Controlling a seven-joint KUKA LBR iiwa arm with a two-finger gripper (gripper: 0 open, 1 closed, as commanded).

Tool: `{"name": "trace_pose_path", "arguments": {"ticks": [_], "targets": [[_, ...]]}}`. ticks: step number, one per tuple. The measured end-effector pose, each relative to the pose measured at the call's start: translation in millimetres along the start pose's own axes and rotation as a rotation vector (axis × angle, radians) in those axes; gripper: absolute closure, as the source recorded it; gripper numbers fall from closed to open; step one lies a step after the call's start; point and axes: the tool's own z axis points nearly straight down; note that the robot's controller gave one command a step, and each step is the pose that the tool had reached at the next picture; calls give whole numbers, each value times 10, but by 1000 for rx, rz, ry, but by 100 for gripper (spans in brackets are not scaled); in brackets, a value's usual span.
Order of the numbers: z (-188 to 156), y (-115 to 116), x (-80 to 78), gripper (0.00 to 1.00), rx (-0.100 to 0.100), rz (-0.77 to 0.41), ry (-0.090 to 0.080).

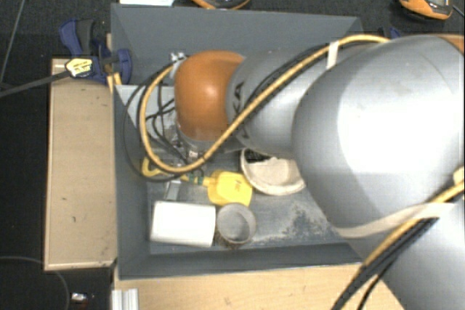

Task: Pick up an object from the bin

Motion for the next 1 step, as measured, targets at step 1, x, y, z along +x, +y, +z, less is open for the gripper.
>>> {"name": "trace_pose_path", "arguments": {"ticks": [1], "targets": [[-2,177,36,0,-2,129,-3]]}}
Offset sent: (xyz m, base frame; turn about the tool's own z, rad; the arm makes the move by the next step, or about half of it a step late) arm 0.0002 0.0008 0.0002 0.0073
